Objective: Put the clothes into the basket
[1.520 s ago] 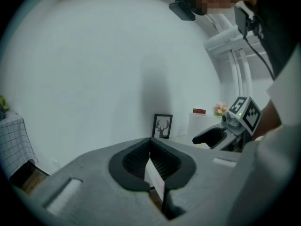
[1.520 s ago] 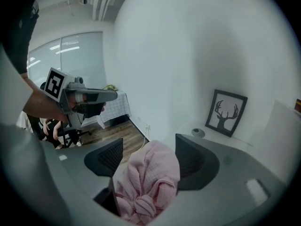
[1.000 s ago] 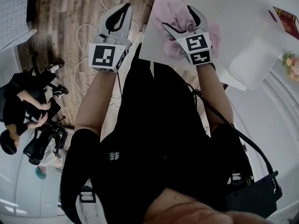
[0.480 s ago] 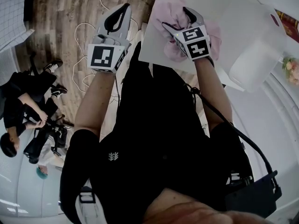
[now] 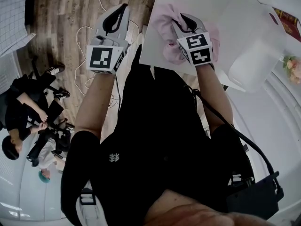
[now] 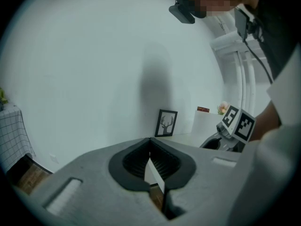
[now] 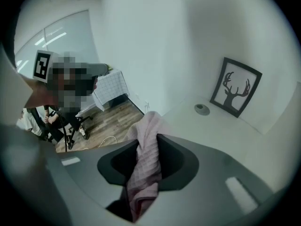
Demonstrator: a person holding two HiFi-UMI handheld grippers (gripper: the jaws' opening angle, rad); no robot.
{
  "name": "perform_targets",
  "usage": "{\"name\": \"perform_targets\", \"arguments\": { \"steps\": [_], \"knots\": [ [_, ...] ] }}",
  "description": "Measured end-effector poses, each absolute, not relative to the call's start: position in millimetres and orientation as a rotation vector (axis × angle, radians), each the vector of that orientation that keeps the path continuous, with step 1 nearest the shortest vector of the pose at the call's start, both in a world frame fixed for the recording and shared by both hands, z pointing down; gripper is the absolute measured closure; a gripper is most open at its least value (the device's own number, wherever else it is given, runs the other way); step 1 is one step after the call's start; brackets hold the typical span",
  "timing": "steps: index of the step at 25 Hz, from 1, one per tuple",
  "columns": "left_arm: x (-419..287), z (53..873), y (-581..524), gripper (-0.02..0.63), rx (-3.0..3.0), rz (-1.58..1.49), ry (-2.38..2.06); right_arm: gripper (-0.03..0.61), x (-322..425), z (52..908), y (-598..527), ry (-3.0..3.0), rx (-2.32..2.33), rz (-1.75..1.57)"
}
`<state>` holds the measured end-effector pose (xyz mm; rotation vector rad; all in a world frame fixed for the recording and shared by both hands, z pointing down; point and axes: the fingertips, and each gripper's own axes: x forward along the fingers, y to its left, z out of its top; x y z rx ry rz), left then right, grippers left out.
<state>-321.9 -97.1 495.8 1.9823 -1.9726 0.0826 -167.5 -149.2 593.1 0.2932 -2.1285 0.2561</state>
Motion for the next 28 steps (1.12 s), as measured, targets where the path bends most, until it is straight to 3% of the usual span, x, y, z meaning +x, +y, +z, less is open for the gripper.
{"name": "perform_targets", "arguments": {
  "steps": [19, 28],
  "knots": [
    [-263.9, 479.0, -161.6, 0.614, 2.081, 0.134, -1.969, 0.497, -119.9, 535.8, -193.6, -2.489, 0.412, 0.387],
    [-236.3, 433.7, -155.5, 0.614, 2.161, 0.125, -1.973, 0.502, -99.6, 459.6, -184.6, -2.657, 0.503, 0.338]
  ]
}}
